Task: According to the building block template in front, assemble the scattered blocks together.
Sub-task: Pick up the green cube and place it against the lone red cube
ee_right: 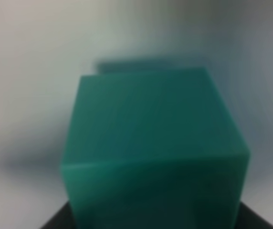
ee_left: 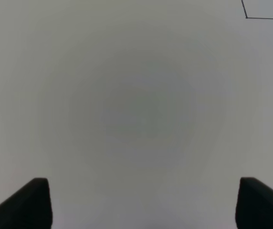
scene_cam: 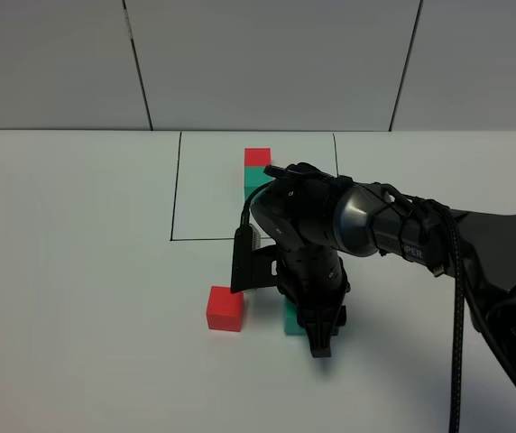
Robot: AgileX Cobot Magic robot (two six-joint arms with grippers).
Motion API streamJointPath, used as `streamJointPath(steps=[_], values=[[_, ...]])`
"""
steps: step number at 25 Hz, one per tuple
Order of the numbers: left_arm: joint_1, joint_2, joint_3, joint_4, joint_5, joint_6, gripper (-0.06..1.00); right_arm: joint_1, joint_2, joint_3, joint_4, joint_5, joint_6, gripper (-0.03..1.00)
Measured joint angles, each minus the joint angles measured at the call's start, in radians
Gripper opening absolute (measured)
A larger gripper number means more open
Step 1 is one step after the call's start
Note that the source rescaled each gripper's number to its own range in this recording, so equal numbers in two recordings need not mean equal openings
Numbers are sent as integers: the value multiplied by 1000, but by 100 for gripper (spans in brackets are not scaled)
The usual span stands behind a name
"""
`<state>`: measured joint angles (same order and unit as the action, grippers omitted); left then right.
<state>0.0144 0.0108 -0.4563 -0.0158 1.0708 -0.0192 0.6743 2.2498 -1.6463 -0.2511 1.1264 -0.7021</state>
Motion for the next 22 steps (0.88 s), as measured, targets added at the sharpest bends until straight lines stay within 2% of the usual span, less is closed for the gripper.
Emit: streamJointPath(steps=[13,22], values=[[0,0,0,0,-4,0,94,24,82,-113,-2,61,76,1],[0,0,0,0,-6,1,94,44,85,-116,12,67,98,1]])
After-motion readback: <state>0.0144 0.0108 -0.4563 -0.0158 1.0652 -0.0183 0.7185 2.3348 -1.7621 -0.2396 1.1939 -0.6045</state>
